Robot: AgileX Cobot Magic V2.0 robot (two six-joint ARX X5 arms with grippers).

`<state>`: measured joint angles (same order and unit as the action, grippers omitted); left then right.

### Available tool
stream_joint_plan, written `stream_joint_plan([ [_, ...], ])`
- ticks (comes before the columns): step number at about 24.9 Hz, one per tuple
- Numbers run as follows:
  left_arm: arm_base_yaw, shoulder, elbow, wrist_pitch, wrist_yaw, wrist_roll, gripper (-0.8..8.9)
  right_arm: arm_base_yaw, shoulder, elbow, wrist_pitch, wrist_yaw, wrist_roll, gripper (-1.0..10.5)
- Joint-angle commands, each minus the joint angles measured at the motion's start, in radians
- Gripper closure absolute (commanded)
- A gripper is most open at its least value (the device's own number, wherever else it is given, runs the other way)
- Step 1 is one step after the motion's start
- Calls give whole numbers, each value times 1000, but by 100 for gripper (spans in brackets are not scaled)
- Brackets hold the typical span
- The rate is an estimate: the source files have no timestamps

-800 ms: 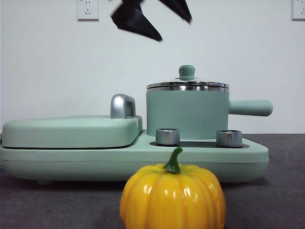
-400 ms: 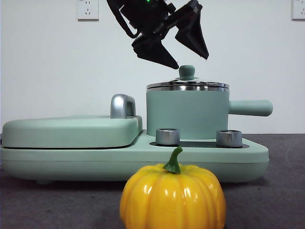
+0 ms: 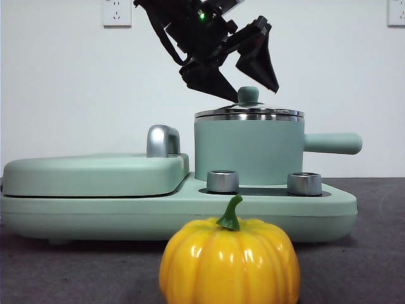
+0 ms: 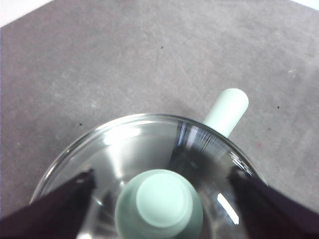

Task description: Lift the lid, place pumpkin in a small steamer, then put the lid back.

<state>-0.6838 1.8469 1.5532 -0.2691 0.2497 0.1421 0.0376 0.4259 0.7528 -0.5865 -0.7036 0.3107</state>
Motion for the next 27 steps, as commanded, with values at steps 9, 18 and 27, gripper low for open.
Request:
stream_joint_plan([
  [9, -8, 35, 30, -24, 0, 24, 586, 0, 3, 14, 9, 1, -4, 450],
  [18, -8, 35, 30, -20, 0, 28, 727, 0, 3, 14, 9, 3, -4, 450],
  [27, -4, -30, 119, -84, 0, 27, 727, 1, 6, 14, -27, 31, -5, 450],
])
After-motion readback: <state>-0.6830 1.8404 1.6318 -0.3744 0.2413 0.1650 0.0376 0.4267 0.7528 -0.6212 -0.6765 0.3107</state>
